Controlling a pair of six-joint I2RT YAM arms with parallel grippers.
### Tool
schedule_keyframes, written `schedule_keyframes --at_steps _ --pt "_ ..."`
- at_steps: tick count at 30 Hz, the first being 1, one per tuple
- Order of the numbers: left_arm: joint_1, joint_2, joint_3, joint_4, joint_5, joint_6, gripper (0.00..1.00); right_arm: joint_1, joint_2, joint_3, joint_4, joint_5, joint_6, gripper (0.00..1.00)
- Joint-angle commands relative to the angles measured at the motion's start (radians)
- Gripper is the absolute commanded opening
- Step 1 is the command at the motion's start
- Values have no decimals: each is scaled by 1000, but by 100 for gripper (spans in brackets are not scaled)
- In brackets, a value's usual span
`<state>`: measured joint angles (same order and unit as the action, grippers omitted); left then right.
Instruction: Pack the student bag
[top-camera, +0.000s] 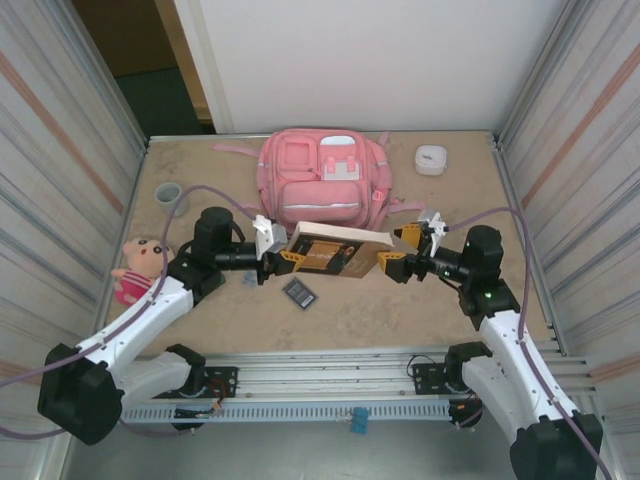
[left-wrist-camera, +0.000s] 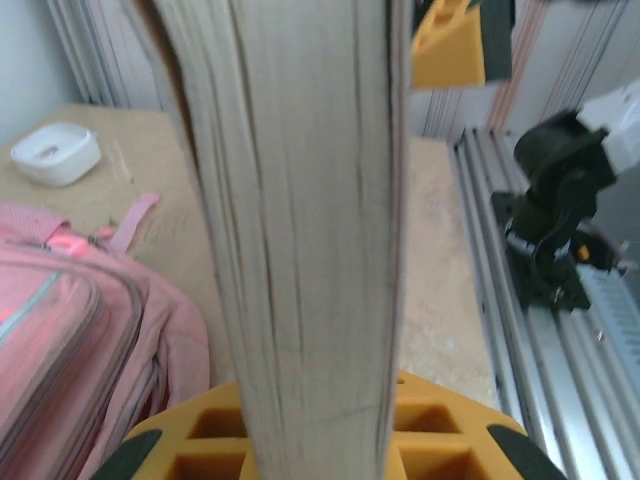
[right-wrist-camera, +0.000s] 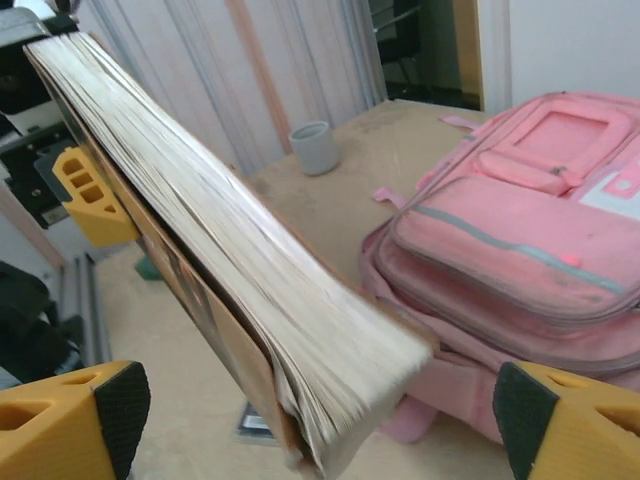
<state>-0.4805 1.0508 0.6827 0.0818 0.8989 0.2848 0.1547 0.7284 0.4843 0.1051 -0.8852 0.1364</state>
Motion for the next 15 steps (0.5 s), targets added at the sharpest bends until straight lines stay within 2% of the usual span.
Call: schedule_keyframes --at_steps 1,8,10,11,13,14,15 --pt "11 -3 6 272 151 -164 0 4 -3 -23 192 -50 188 91" --pt "10 79 33 466 216 -323 0 71 89 2 274 -143 211 93" --pt "9 95 34 489 214 -343 0 100 123 32 272 -214 196 84" --pt "9 101 37 487 213 -343 1 111 144 48 272 -251 191 77" --pt "6 111 46 456 196 -329 7 114 172 76 271 -279 190 39" --pt "6 111 50 421 170 -310 16 104 179 88 260 -282 181 10" --pt "8 109 55 372 133 -274 26 84 181 93 248 -273 182 0"
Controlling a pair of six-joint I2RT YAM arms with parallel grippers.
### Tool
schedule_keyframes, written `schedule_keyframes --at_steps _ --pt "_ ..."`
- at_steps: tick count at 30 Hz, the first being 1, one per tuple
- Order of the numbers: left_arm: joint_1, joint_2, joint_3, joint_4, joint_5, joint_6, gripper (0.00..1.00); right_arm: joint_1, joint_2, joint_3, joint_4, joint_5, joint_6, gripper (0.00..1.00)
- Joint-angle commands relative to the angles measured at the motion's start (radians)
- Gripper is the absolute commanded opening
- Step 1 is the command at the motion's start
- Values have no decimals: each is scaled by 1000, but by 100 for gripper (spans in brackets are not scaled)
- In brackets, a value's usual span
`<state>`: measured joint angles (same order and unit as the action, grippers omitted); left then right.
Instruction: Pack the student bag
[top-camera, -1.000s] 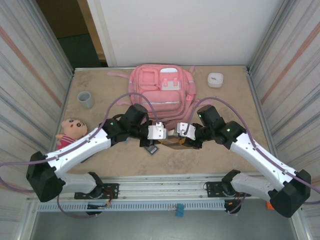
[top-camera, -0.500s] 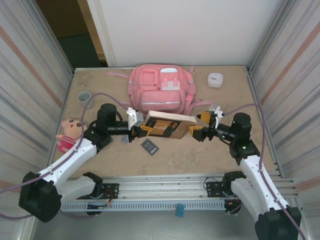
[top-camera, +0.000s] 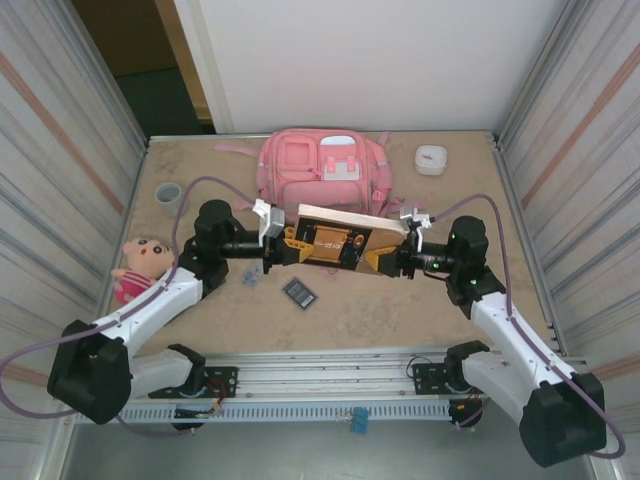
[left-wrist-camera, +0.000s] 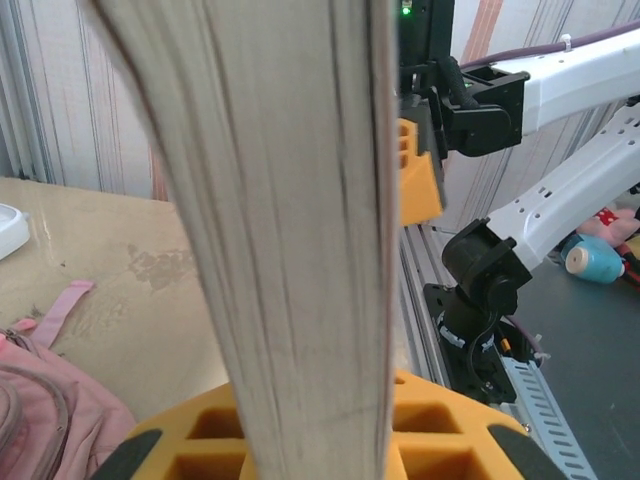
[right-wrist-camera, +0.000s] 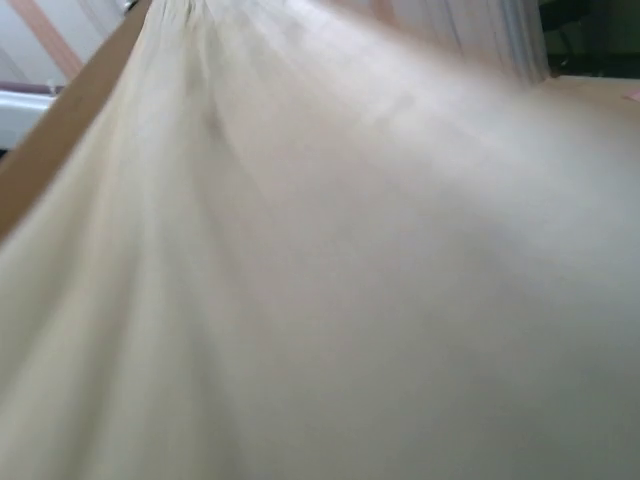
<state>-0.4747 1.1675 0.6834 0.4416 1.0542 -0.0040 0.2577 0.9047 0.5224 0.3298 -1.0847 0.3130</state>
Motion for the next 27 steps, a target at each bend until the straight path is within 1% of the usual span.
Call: schedule_keyframes --at_steps 1,3,4,6,8,10,14,16,20,23,27 --pt "1 -15 64 -66 -84 67 38 -57 4 54 20 -55 23 0" --pt "1 -28 89 -220 -248 196 59 -144 -2 42 22 3 83 0" --pt "-1 -25 101 -280 -326 250 64 -184 -4 34 21 36 117 0" --pt "-3 2 128 -389 -458 387 70 -262 -1 21 17 112 216 0" --pt "-11 61 159 -442 -559 485 74 -314 13 13 3 163 300 0" --pt "-18 151 213 -497 -610 565 76 -340 33 25 -42 199 345 0" --pt "-44 337 339 -577 -698 707 81 -344 34 43 -130 272 353 0" --pt "-30 412 370 -547 -731 742 82 -344 20 41 -153 300 353 0" --pt "-2 530 447 -504 -735 781 84 -341 3 47 -202 294 316 0" --pt "-2 601 504 -495 -739 821 86 -335 -8 47 -227 301 290 0" --pt "-7 688 577 -543 -734 874 88 -333 -14 43 -247 308 270 0"
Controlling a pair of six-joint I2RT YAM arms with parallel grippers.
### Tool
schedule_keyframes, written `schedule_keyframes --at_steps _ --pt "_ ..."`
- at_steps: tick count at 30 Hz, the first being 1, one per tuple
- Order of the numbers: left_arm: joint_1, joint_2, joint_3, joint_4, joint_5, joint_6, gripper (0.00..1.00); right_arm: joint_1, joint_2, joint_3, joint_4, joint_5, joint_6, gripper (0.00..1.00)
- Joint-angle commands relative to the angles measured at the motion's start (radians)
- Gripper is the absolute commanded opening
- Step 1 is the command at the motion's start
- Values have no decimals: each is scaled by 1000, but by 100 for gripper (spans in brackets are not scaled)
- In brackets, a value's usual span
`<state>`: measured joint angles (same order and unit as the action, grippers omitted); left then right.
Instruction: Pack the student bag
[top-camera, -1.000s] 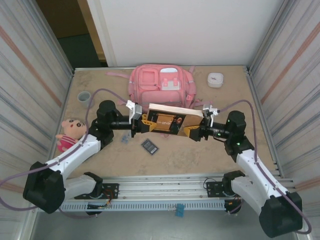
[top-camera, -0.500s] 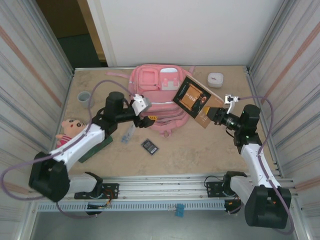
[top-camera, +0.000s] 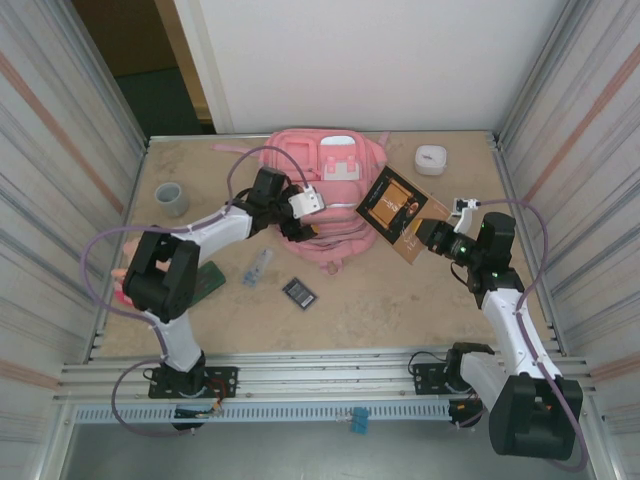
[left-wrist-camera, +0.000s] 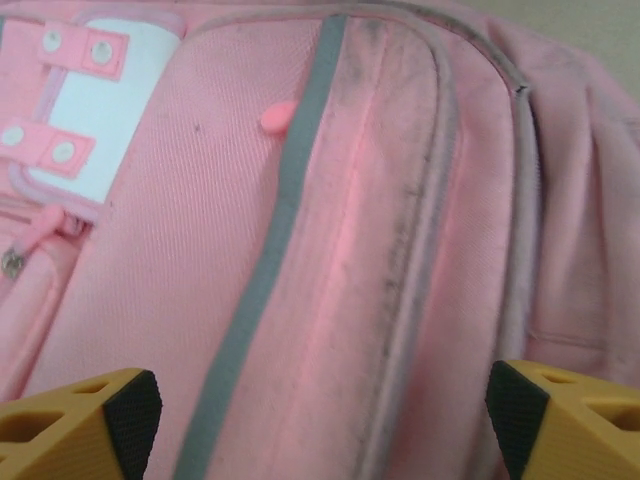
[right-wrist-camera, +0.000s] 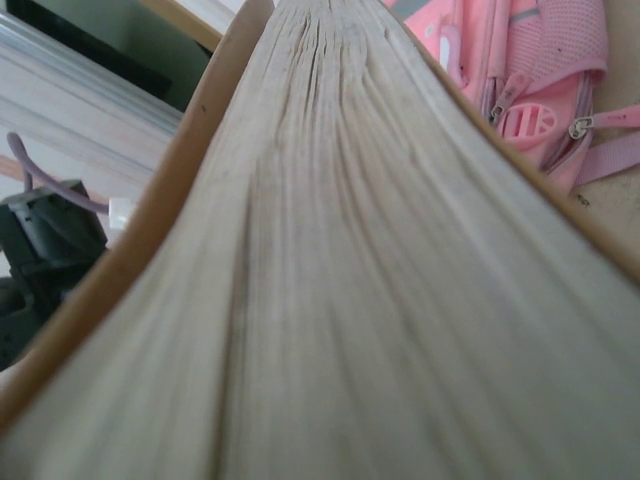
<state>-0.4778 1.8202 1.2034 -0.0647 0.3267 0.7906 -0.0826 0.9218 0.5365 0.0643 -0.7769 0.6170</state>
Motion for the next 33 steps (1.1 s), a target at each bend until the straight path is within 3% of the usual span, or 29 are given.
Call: schedule_keyframes --at_steps 1,4,6,8,10,12,16,23,28,33 --pt "-4 56 69 -43 -10 86 88 8 -31 27 16 -3 -37 0" --pt "-6 105 81 -32 -17 84 86 9 -32 21 4 6 -37 0" --pt "-8 132 73 -6 -39 86 78 9 -37 13 -6 18 -32 0" --pt "-11 142 69 1 -53 88 55 9 -46 1 -14 29 -21 0" --pt "-19 125 56 13 -55 82 20 6 -64 0 -42 48 -8 0" --pt "-35 87 51 17 -65 68 2 -11 -93 8 -61 59 50 0" --pt "-82 -13 67 30 -73 -57 0 -46 -143 73 -177 138 177 0" --pt "-105 -58 206 -18 -37 -278 0 -137 -195 178 -349 111 277 0" --pt "-108 -75 281 -65 -44 -401 0 -170 -258 258 -526 156 297 0" --pt "-108 -108 309 -74 -34 -510 0 -163 -276 276 -659 74 337 0"
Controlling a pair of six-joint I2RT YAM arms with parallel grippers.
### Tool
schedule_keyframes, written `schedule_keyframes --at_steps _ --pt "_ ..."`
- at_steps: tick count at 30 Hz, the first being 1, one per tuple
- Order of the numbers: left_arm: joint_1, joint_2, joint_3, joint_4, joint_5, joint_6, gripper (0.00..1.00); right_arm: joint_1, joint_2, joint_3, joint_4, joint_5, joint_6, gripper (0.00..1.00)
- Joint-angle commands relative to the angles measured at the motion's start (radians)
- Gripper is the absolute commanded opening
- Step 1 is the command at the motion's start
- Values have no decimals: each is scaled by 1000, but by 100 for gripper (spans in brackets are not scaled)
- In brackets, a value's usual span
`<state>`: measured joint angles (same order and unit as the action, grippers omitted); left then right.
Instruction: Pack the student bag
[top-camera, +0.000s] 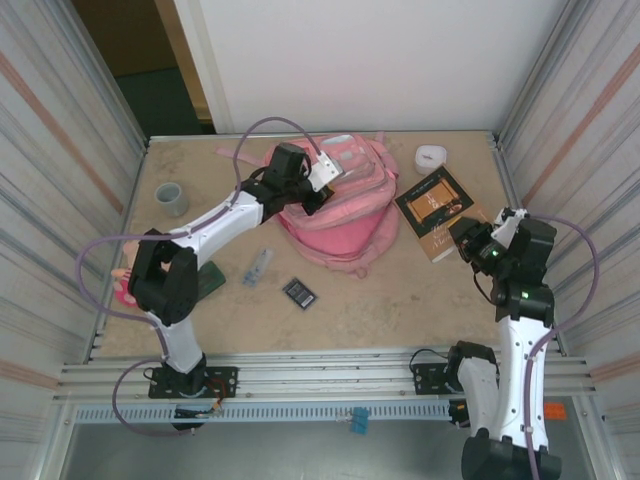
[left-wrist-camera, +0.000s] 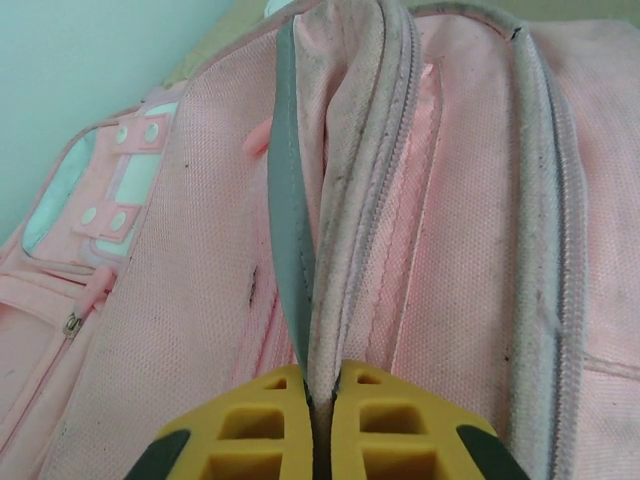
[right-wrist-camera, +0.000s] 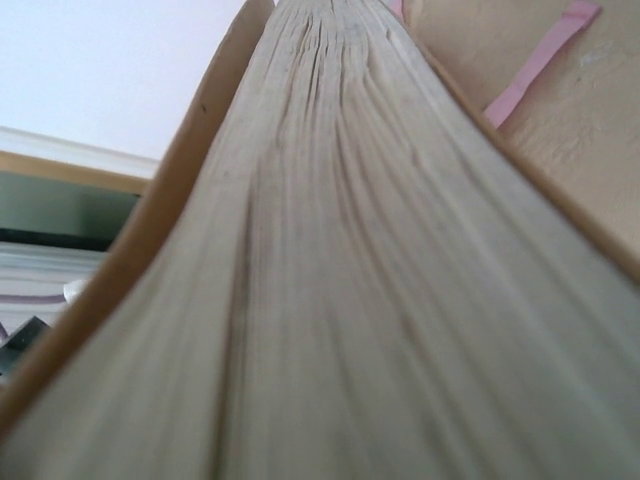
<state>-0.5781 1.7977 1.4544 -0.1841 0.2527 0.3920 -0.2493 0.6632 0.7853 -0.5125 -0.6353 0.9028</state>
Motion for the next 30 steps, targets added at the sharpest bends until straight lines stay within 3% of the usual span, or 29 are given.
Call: schedule_keyframes --at_steps 1,4,7,13,19,30 --pt "-7 -91 61 50 51 -130 0 13 -18 16 -81 -91 61 0" --pt "-8 -98 81 55 63 -191 0 81 -9 -11 -73 -116 83 0" --pt "-8 -89 110 42 68 -239 0 214 15 -60 18 -82 146 0" --pt "-4 -90 149 5 83 -296 0 446 40 -263 432 169 419 0" --pt "7 -83 178 -12 137 -333 0 662 193 -355 806 478 464 0" --pt "32 -89 187 -30 176 -348 0 722 590 -251 1208 585 444 0"
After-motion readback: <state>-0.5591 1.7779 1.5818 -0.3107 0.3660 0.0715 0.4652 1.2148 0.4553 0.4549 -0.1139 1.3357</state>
